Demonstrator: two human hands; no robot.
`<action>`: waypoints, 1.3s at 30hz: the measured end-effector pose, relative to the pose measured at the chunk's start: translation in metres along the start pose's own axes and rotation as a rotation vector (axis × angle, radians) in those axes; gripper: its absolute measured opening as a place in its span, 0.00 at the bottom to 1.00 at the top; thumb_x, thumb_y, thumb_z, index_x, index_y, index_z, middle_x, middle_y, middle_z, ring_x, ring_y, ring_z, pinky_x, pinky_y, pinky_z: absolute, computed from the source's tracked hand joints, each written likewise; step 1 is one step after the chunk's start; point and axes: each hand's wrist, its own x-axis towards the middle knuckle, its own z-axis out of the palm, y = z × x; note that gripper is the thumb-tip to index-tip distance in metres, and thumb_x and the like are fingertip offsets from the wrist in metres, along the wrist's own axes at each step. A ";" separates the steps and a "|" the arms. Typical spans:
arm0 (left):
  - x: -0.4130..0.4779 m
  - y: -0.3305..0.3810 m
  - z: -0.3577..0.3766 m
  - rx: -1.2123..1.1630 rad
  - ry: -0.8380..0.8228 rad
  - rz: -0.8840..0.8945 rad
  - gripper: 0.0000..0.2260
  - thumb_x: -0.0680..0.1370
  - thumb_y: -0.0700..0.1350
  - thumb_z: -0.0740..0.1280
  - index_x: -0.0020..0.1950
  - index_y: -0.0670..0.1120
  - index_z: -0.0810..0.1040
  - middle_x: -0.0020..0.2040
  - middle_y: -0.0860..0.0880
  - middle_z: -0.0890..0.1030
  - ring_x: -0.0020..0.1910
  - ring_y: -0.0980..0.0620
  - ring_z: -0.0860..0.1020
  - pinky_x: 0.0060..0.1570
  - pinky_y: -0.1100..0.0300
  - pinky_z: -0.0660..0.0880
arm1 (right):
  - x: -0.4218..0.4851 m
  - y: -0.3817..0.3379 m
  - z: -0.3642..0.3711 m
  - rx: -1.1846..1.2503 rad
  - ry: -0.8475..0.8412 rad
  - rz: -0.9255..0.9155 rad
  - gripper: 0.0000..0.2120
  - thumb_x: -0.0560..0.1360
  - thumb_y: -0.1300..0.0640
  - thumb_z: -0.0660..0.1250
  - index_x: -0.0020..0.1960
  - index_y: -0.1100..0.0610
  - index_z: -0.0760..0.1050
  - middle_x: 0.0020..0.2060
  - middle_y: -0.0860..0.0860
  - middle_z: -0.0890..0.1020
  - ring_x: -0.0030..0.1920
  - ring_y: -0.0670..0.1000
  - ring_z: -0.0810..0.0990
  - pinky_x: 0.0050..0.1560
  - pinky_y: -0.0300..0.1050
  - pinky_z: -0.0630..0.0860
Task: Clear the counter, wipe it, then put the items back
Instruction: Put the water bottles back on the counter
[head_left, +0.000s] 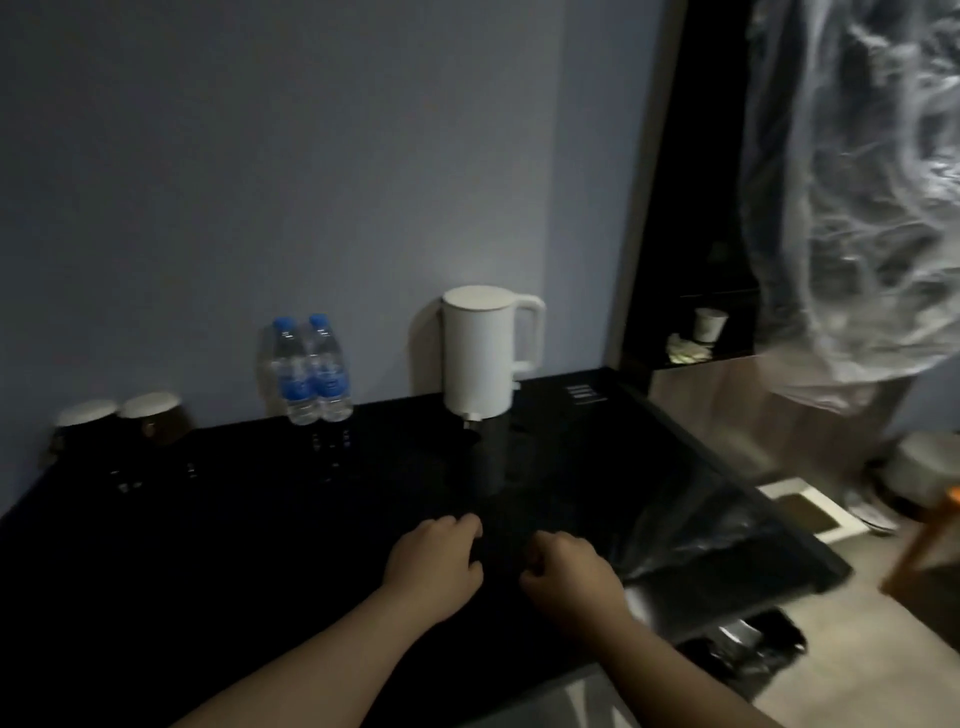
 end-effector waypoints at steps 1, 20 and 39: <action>0.010 0.024 0.006 0.019 0.017 0.023 0.15 0.79 0.49 0.62 0.65 0.51 0.69 0.60 0.52 0.74 0.57 0.52 0.74 0.54 0.57 0.75 | -0.005 0.022 -0.009 0.000 0.023 0.033 0.07 0.76 0.52 0.60 0.52 0.52 0.72 0.52 0.50 0.75 0.52 0.51 0.75 0.49 0.44 0.74; 0.184 0.497 0.203 0.088 -0.223 0.346 0.12 0.78 0.47 0.59 0.59 0.49 0.74 0.58 0.50 0.76 0.57 0.48 0.75 0.49 0.56 0.71 | -0.096 0.502 -0.161 0.200 0.118 0.575 0.15 0.75 0.51 0.60 0.60 0.52 0.75 0.57 0.50 0.78 0.57 0.50 0.77 0.58 0.45 0.75; 0.438 0.796 0.333 0.099 -0.417 0.485 0.11 0.79 0.47 0.61 0.60 0.49 0.74 0.56 0.50 0.77 0.52 0.53 0.76 0.42 0.64 0.70 | -0.024 0.850 -0.270 0.345 0.098 0.890 0.02 0.75 0.54 0.61 0.44 0.50 0.71 0.41 0.48 0.76 0.44 0.48 0.76 0.45 0.40 0.75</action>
